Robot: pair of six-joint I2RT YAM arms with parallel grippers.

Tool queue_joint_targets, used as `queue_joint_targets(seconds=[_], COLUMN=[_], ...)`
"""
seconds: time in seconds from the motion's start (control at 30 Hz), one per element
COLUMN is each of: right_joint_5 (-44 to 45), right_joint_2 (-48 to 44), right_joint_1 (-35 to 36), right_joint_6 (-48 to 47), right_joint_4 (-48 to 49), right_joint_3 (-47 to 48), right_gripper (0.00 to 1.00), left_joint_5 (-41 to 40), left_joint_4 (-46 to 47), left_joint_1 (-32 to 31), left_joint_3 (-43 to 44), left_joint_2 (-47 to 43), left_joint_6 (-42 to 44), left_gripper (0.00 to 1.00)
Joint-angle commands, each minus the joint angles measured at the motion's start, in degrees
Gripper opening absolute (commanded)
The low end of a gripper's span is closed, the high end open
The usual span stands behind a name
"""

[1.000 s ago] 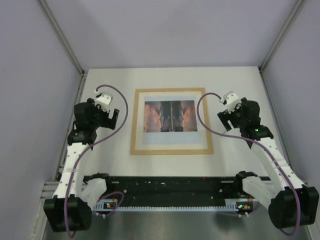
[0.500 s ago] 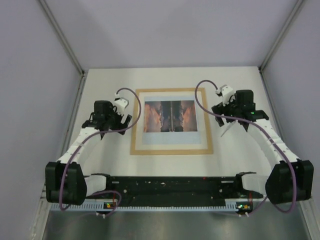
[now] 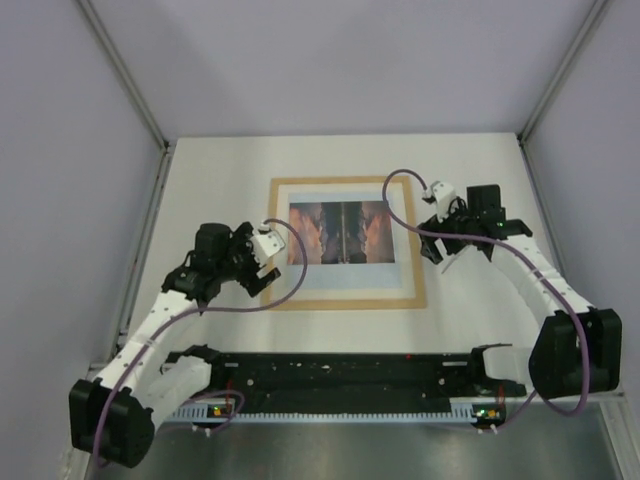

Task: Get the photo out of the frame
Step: Turn over the photo frame at the center of the board.

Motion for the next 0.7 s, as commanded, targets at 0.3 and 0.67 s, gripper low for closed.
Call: queue_joint_targets(seconds=[0.3, 0.67], right_joint_5=[-1.1, 0.2], right_joint_2=[-9.1, -11.3], right_joint_1=[0.5, 0.5], right_joint_6=[-5.2, -5.4], right_joint_4=[4.2, 6.5], right_joint_3=[-5.4, -6.6], right_gripper=[0.83, 0.83], left_joint_5=[-10.1, -10.6], left_joint_4=[-0.4, -1.2], left_joint_1=[-22.0, -28.4], left_joint_3=[2.4, 6.4], left_joint_2=[14.0, 23.5], left_joint_6=[10.8, 8.7], left_gripper=[0.97, 0.76])
